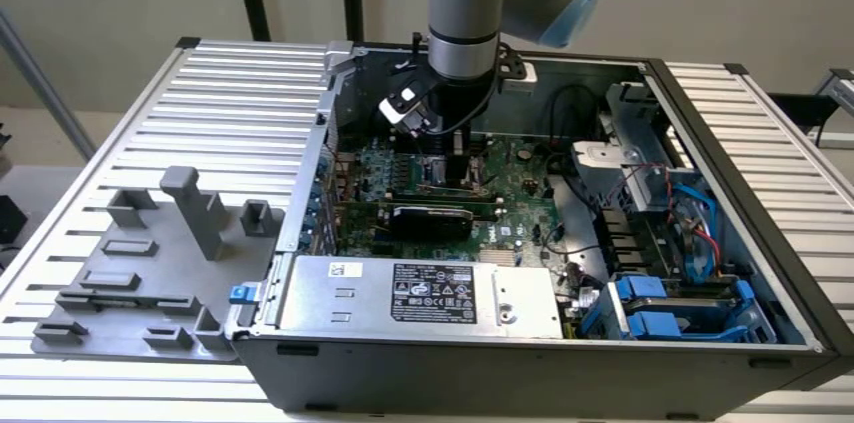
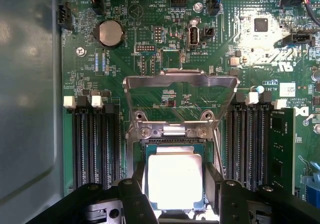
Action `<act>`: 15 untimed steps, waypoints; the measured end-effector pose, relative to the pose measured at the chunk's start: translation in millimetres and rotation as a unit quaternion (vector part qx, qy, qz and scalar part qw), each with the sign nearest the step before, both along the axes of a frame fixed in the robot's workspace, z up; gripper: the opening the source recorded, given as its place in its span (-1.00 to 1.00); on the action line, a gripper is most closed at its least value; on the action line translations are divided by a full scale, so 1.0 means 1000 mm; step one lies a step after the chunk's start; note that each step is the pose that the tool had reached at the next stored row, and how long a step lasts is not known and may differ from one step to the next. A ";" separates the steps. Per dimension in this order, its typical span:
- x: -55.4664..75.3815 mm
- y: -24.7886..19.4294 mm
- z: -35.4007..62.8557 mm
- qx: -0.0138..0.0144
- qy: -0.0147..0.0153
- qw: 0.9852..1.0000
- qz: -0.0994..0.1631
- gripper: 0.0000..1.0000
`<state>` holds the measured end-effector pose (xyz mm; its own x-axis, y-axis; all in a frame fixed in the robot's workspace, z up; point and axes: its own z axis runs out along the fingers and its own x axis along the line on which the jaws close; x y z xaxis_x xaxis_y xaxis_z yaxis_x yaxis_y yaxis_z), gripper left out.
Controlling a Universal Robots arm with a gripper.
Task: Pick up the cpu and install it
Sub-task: 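Place the cpu into insertion slot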
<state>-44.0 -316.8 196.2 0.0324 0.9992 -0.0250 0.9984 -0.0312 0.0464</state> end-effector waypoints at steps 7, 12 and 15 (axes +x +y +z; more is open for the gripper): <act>0.000 0.0003 -0.0004 0.000 0.000 1.000 0.000 0.09; 0.000 0.0003 -0.0006 0.000 0.000 1.000 0.000 0.09; 0.000 0.0003 -0.0006 0.000 0.000 1.000 0.000 0.09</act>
